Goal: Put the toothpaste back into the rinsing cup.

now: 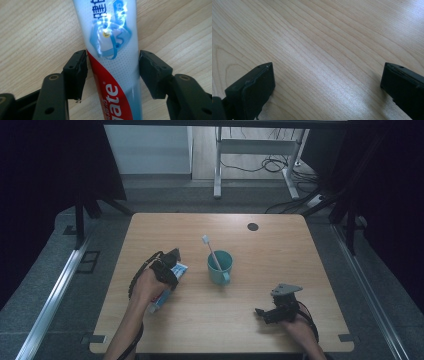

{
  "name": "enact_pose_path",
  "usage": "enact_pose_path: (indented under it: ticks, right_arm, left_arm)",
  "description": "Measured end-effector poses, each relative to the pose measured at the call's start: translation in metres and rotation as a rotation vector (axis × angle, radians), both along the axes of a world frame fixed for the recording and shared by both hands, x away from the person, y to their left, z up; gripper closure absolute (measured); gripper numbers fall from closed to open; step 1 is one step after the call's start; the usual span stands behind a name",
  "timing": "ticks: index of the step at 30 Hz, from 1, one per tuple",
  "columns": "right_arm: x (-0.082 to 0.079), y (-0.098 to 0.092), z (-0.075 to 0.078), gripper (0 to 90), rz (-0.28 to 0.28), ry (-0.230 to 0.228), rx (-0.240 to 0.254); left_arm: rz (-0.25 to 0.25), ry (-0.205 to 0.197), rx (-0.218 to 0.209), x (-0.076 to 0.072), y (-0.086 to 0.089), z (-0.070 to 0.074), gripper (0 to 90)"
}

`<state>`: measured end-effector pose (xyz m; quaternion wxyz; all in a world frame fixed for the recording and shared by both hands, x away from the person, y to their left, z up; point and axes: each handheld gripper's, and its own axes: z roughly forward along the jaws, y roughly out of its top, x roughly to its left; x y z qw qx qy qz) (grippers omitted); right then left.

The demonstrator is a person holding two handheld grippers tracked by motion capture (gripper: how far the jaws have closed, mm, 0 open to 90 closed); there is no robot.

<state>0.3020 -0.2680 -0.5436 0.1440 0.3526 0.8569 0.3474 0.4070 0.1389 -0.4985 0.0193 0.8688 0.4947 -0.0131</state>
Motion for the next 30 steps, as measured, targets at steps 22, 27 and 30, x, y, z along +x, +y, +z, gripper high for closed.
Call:
enact_pose_path:
  ticks: [22,27,30]
  right_arm:
    - [0.000,0.000,0.000,0.0,0.000,0.000,0.000]
    - [0.000,0.000,0.000,0.0,0.000,0.000,0.000]
    - [0.000,0.000,0.000,0.0,0.000,0.000,0.000]
  left_arm:
    - [-0.011,0.052,-0.048,0.002,0.005,0.008,70.6]
    - [-0.026,0.058,-0.082,0.001,0.009,0.009,72.0]
    - [-0.031,0.055,-0.094,0.000,0.010,0.009,72.4]
